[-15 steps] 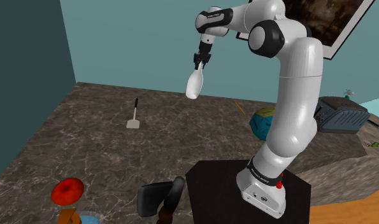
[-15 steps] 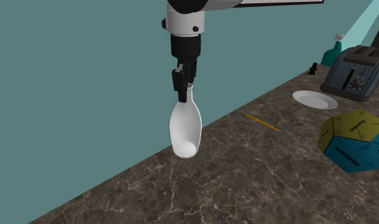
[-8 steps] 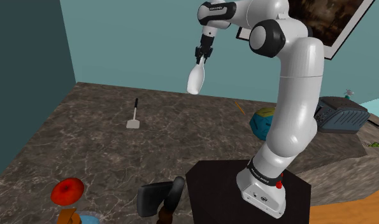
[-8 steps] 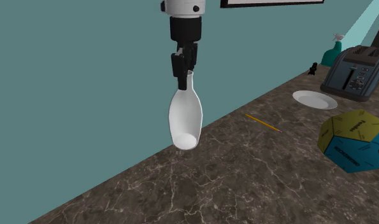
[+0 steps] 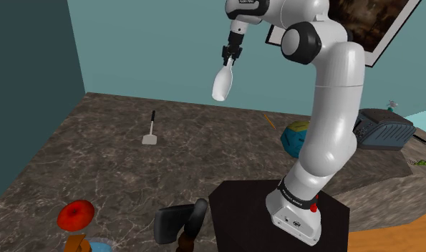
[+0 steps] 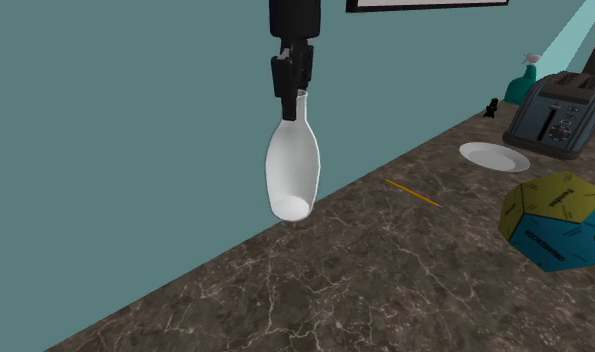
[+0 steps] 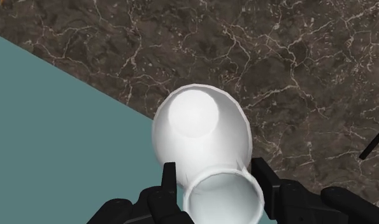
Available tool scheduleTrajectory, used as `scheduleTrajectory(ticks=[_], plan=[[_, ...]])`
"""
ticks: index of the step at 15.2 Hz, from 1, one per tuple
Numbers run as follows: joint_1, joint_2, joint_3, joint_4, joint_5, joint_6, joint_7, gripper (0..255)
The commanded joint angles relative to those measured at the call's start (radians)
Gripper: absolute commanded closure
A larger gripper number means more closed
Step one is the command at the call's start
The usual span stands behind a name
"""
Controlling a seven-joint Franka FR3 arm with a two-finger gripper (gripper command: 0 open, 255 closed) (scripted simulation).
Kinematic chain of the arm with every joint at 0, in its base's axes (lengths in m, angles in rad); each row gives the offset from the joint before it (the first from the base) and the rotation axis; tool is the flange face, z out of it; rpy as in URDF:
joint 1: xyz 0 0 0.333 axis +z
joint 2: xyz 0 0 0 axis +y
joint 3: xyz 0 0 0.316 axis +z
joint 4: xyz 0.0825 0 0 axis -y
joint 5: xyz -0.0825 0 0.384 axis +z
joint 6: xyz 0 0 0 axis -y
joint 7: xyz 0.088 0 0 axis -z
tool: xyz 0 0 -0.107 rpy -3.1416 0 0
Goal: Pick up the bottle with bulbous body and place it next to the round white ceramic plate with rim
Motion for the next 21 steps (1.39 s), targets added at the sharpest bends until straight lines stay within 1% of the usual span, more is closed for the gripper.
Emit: scheduleTrajectory(ticks=[1,5,10,15,21], plan=[[-0.006,-0.045,-0.010,-0.065,-0.010,0.020,-0.023,255],[-0.027,-0.147,-0.038,-0.210,-0.037,0.066,-0.084,255],[-0.064,-0.248,-0.076,-0.346,-0.067,0.104,-0.164,255],[-0.108,-0.326,-0.117,-0.443,-0.095,0.127,-0.250,255],[-0.169,-0.389,-0.175,-0.515,-0.122,0.141,-0.365,255]])
